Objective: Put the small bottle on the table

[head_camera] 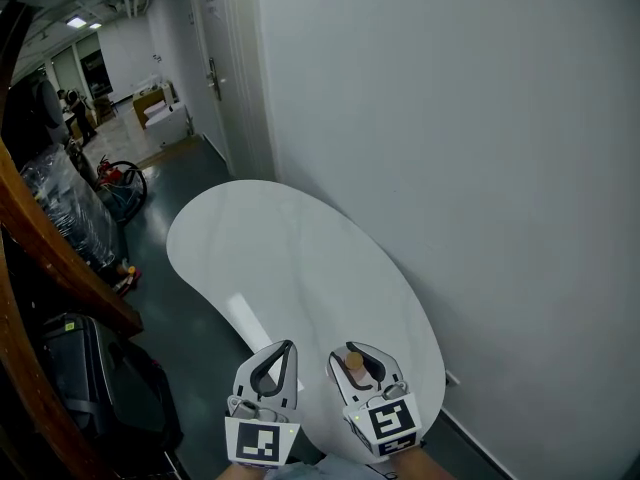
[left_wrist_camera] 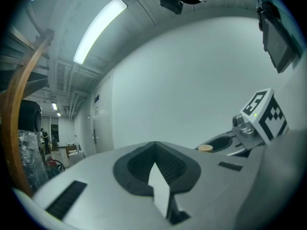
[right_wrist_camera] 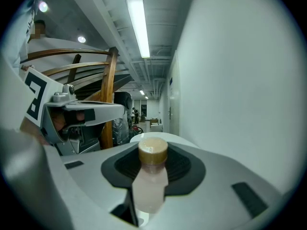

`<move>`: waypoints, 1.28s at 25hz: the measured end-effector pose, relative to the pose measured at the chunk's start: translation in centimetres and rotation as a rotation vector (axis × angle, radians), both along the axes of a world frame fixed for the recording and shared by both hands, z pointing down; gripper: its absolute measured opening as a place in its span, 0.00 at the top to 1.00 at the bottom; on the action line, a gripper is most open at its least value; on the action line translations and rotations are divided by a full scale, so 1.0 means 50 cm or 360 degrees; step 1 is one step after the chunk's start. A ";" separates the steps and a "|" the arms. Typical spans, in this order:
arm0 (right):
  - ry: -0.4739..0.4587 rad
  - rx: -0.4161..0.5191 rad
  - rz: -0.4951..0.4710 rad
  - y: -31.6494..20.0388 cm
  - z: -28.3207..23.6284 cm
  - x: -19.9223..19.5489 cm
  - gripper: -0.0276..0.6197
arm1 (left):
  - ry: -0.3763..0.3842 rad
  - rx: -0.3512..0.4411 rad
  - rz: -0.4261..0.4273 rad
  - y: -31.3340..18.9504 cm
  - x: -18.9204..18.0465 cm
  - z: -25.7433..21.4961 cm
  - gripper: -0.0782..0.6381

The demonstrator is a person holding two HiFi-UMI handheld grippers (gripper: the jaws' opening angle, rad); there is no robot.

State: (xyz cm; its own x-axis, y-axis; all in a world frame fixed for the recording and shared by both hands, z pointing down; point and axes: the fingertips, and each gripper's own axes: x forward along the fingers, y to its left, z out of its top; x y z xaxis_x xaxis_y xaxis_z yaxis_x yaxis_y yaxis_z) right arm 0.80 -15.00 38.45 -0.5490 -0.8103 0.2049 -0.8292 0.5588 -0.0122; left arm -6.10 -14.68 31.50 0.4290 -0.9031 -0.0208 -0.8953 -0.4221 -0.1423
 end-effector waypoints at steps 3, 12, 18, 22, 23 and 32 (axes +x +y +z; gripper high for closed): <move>-0.0022 0.0008 -0.0017 -0.024 -0.006 -0.005 0.78 | -0.0008 0.0014 -0.0025 -0.014 -0.004 -0.008 0.89; -0.0027 -0.0035 -0.0006 -0.085 0.015 -0.015 0.78 | 0.0030 -0.0087 -0.0041 -0.055 -0.026 0.032 0.89; 0.0009 -0.0127 0.0067 -0.122 0.051 -0.018 0.78 | 0.0083 -0.0194 -0.0021 -0.100 -0.046 0.064 0.89; 0.0021 -0.0169 0.0118 -0.143 0.068 -0.017 0.78 | 0.0098 -0.0275 -0.0004 -0.125 -0.057 0.089 0.89; 0.0023 -0.0180 0.0129 -0.146 0.072 -0.016 0.78 | 0.0099 -0.0292 0.0000 -0.130 -0.058 0.095 0.89; 0.0067 -0.0203 0.0170 -0.172 0.106 0.004 0.78 | 0.0100 -0.0381 0.0079 -0.166 -0.035 0.124 0.89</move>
State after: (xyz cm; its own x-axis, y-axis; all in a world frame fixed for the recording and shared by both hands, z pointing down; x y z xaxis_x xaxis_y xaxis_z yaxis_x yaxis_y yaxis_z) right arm 0.98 -23.60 43.76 -0.4497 -0.8296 0.3309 -0.8852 0.4633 -0.0415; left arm -7.85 -22.97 37.72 0.4775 -0.8633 0.1633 -0.8767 -0.4806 0.0224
